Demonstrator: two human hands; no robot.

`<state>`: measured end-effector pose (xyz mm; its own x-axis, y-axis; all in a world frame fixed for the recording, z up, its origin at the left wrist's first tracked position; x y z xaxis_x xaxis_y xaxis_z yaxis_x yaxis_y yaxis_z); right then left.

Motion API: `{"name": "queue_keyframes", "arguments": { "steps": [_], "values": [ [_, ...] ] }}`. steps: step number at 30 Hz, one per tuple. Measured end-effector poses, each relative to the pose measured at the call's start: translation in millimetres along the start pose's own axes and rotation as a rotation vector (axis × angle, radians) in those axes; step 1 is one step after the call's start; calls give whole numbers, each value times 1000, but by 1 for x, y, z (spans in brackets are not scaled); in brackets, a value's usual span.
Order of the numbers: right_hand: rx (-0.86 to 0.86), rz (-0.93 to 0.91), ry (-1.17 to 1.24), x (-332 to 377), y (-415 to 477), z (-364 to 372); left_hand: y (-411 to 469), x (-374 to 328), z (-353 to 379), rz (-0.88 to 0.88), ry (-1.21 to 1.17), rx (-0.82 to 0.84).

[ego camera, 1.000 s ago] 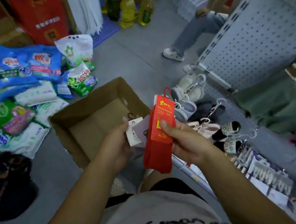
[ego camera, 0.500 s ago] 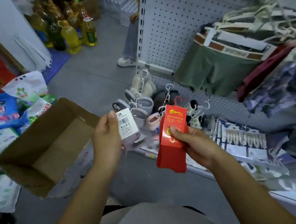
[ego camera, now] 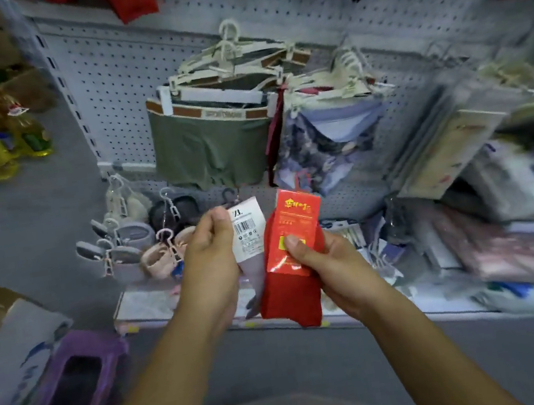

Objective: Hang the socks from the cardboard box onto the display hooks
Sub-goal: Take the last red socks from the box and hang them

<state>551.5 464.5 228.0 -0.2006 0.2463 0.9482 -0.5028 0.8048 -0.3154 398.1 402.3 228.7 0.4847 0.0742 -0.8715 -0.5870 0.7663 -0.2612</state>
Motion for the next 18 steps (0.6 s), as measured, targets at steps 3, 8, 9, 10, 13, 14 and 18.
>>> {"name": "queue_keyframes", "arguments": {
  "steps": [3, 8, 9, 10, 13, 14, 18],
  "values": [
    [-135, -65, -23, 9, -14, -35, -10, 11, 37, -57, 13, 53],
    [-126, -88, -46, 23, -28, -64, -32, 17, 84, -370, -3, 277],
    [-85, -76, -23, 24, -31, -65, -34, 16, 92, -427, -26, 342],
    [-41, -63, 10, 25, -34, -66, -34, 15, 97, -456, -46, 377],
    [0, -45, 132, 30, -42, -77, -25, 9, 111, -472, -127, 435],
    [-19, -42, 171, 32, -44, -83, -22, 4, 116, -460, -142, 453],
    [-190, -58, 187, 48, -47, -109, -5, -5, 139, -424, -186, 456]
  ]
}}
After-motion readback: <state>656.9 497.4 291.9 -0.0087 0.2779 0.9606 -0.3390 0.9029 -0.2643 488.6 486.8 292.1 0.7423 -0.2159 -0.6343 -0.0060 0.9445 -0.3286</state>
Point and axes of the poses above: each hand's wrist, its own y-axis towards the middle knuckle, its own z-axis out of the palm, x = y × z, the point moved 3 cm from there along y, towards the middle knuckle, and after that the axes turned 11 degrees about -y, right-handed, at the moved point
